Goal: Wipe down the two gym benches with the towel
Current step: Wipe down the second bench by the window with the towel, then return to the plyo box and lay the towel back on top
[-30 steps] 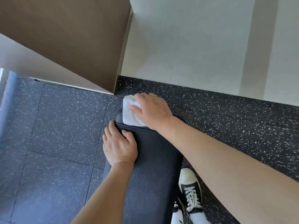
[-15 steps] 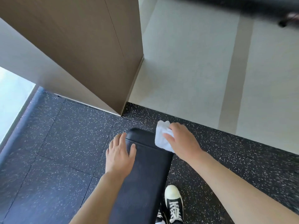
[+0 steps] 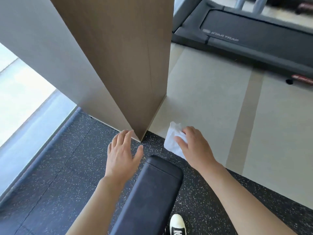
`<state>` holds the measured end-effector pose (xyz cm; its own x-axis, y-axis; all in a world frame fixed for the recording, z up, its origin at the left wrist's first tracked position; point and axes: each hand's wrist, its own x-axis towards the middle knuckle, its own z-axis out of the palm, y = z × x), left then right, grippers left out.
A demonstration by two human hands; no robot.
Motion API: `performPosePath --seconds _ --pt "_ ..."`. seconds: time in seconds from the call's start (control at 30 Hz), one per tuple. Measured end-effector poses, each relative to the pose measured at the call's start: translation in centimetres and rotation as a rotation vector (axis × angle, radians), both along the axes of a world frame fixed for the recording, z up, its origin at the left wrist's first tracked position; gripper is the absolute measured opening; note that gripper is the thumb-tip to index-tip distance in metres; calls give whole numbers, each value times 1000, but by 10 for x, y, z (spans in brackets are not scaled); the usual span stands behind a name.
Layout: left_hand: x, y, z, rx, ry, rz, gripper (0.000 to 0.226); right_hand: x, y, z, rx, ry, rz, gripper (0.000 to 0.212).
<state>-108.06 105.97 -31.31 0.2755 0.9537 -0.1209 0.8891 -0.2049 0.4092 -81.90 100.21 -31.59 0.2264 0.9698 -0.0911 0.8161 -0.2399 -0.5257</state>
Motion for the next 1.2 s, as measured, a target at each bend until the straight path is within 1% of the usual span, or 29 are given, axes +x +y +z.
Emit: performPosePath --seconds 0.1,0.3,0.4,0.6,0.7,0.8,0.9,1.1,1.2 --pt "-12 3 35 34 -12 10 62 -11 11 39 52 5 12 28" --pt "-40 4 103 62 -90 109 69 -41 25 111 127 8 66 24" --pt "-56 4 134 74 -129 151 63 -55 30 144 147 7 91 24" --pt "-86 -8 194 125 -129 191 63 -78 36 195 210 52 133 28" --pt "-98 -19 217 133 -135 248 63 -85 38 213 245 64 172 22" --pt "-101 -34 237 168 -140 315 62 -89 39 228 282 88 229 23" --pt "-100 -54 254 209 -126 389 67 -90 42 239 315 110 315 25" --pt "-89 -121 277 287 -130 570 63 -88 35 254 339 150 507 25" --pt "-78 -162 287 311 -120 666 67 -89 20 260 353 164 596 26"
